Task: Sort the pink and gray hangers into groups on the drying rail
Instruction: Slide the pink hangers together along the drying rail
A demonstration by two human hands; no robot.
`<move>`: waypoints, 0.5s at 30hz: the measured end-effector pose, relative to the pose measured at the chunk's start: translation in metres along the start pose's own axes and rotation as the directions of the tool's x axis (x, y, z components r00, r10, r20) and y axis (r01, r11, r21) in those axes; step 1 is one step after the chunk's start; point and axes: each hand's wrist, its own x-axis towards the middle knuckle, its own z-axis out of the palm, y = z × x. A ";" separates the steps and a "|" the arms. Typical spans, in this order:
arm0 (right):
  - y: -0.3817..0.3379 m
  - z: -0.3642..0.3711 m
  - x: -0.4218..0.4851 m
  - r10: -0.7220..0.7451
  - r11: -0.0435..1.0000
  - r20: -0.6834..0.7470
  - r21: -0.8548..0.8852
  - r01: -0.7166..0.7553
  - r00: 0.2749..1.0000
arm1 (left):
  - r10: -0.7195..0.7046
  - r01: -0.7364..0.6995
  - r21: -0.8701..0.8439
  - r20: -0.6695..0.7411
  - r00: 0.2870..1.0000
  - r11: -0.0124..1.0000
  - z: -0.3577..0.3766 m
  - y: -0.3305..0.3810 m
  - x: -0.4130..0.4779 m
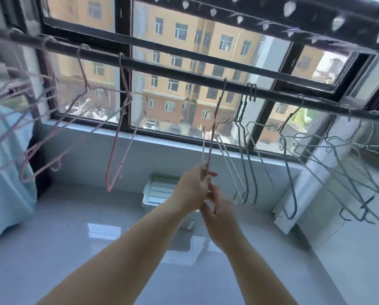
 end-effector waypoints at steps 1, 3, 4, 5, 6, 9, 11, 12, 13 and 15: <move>0.000 0.001 0.001 -0.010 1.000 -0.003 0.015 0.010 1.000 | -0.008 0.008 -0.026 -0.014 1.000 1.000 -0.001 0.000 0.000; 0.002 0.004 0.002 -0.038 0.998 -0.021 0.040 0.038 0.999 | -0.025 0.021 -0.081 -0.041 0.999 0.997 -0.006 0.001 -0.001; 0.002 0.005 0.002 -0.054 0.997 -0.026 0.054 0.055 0.998 | -0.026 0.021 -0.104 -0.049 0.998 0.994 -0.008 0.002 -0.003; 0.002 0.007 0.002 -0.067 0.995 -0.027 0.068 0.069 0.997 | -0.023 0.016 -0.119 -0.058 0.998 0.993 -0.011 0.004 -0.005; 0.001 0.009 0.002 -0.077 0.993 -0.028 0.083 0.079 0.997 | -0.017 0.008 -0.132 -0.069 0.997 0.991 -0.013 0.007 -0.007; -0.006 0.015 0.004 -0.111 0.982 -0.021 0.148 0.113 0.994 | -0.003 -0.017 -0.194 -0.103 0.995 0.981 -0.022 0.011 -0.013; -0.015 0.020 0.007 -0.145 0.975 0.000 0.173 0.143 0.989 | -0.003 -0.027 -0.222 -0.135 0.991 0.975 -0.032 0.013 -0.017; -0.019 0.023 0.008 -0.163 0.972 0.010 0.175 0.159 0.987 | -0.004 -0.031 -0.227 -0.154 0.988 0.973 -0.039 0.014 -0.019; -0.025 0.026 0.010 -0.180 0.969 0.020 0.177 0.174 0.984 | -0.006 -0.035 -0.230 -0.173 0.985 0.973 -0.045 0.014 -0.020; -0.033 0.033 0.011 -0.197 0.966 0.046 0.182 0.186 0.979 | -0.018 -0.028 -0.232 -0.196 0.980 0.972 -0.058 0.014 -0.024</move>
